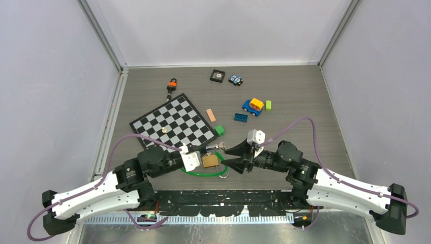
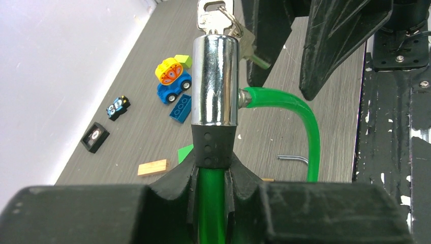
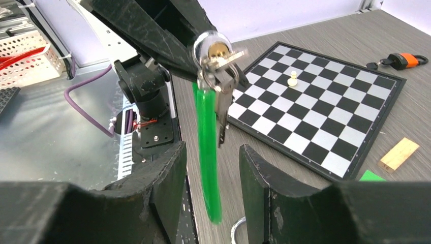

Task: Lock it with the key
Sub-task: Lock the lock.

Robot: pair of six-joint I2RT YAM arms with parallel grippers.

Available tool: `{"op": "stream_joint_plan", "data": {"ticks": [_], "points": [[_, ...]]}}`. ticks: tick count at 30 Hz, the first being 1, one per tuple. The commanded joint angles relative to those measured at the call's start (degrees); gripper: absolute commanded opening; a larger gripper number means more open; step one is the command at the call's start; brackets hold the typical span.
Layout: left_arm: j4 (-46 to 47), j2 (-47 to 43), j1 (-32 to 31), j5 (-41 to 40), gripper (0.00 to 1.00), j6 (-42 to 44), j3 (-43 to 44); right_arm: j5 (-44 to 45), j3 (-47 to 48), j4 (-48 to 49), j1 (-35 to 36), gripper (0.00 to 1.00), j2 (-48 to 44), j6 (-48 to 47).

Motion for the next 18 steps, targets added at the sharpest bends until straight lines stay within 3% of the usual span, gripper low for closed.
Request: {"op": "stream_joint_plan", "data": {"ticks": [1, 8, 13, 18], "points": [[0.36, -2.86, -0.16, -1.27, 0.00, 0.96, 1.73, 3.52, 1.58, -5.54, 0.19, 0.48, -4.13, -0.29], [0.32, -4.05, -0.19, -1.54, 0.00, 1.96, 0.44, 12.18, 1.76, -8.94, 0.19, 0.49, -9.04, 3.56], [-0.41, -2.67, -0.19, -1.02, 0.00, 2.38, 1.01, 20.55, 7.35, -14.29, 0.19, 0.44, -8.30, 16.38], [-0.54, -2.58, -0.18, -0.94, 0.00, 2.57, 0.81, 27.48, 18.45, -27.62, 0.19, 0.40, -2.16, 27.08]]}}
